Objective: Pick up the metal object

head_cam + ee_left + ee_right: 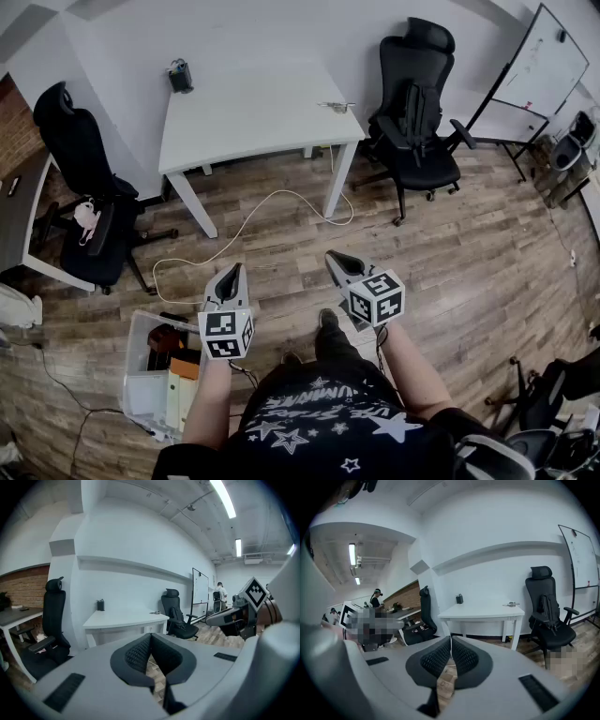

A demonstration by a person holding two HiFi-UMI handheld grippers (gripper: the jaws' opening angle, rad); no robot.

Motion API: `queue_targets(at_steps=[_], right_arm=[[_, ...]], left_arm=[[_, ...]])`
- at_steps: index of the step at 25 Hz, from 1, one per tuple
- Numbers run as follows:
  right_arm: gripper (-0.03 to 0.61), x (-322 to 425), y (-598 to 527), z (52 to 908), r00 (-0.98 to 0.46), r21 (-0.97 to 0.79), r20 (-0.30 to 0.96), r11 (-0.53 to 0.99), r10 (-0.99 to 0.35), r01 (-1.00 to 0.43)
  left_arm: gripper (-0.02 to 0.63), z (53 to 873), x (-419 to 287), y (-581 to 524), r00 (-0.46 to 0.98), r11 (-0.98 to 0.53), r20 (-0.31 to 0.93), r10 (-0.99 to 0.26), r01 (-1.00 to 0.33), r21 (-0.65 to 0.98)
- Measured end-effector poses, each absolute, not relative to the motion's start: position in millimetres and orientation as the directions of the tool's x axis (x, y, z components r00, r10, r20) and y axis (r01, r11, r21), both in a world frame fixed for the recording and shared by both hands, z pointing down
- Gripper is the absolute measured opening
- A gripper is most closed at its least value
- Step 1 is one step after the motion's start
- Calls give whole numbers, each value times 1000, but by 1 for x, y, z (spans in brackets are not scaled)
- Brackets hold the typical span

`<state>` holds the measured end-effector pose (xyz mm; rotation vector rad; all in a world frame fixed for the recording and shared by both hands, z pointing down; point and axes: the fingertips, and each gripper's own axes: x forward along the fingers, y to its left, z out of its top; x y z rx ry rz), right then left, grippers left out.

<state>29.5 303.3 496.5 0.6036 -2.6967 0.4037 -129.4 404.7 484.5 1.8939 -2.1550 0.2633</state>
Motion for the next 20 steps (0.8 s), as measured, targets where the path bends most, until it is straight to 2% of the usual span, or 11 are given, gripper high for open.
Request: queue_targets(at_steps=[20], right_arm=[[49, 7, 301, 500, -857, -232, 383, 862, -346, -451]], left_arm=[[20, 503, -146, 418, -118, 147, 350, -929, -987, 58]])
